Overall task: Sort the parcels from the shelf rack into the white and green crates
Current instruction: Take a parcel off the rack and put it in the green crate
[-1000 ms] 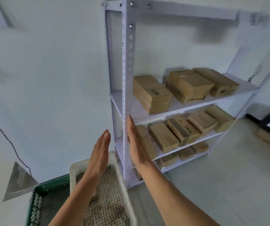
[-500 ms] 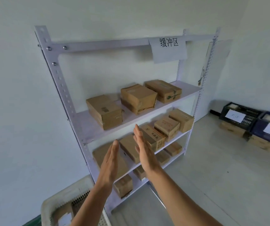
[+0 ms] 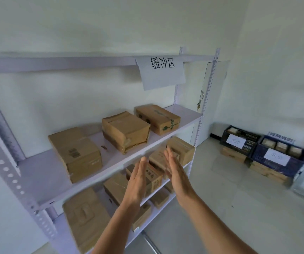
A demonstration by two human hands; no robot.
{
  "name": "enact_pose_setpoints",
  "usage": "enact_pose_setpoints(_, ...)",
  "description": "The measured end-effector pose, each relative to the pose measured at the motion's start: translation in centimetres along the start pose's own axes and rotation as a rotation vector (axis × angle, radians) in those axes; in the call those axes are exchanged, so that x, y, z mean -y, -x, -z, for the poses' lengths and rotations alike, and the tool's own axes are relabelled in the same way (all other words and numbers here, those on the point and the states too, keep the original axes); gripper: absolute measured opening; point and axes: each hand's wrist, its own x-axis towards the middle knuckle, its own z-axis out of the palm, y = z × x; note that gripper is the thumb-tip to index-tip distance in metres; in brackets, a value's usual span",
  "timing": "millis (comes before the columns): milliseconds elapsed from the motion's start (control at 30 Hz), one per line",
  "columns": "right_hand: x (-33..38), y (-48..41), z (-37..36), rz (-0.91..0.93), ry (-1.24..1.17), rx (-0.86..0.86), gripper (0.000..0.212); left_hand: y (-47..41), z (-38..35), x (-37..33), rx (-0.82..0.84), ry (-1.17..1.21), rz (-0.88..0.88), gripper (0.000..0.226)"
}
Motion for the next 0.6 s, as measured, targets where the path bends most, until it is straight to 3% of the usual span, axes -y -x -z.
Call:
enact_pose_setpoints(367, -2.4, -10.6, 7.2, -0.036, -0.078, -0.008, 0.075, -10.6, -6.6, -1.5, -0.038, 0.008, 0.032, 0.127)
enact_pose_setpoints(600, -4.3, -18.6, 15.0, -0.028, -0.112, 0.073, 0.079, -17.9, -13.6, -1.8, -0.145, -0.008, 0.086, 0.096)
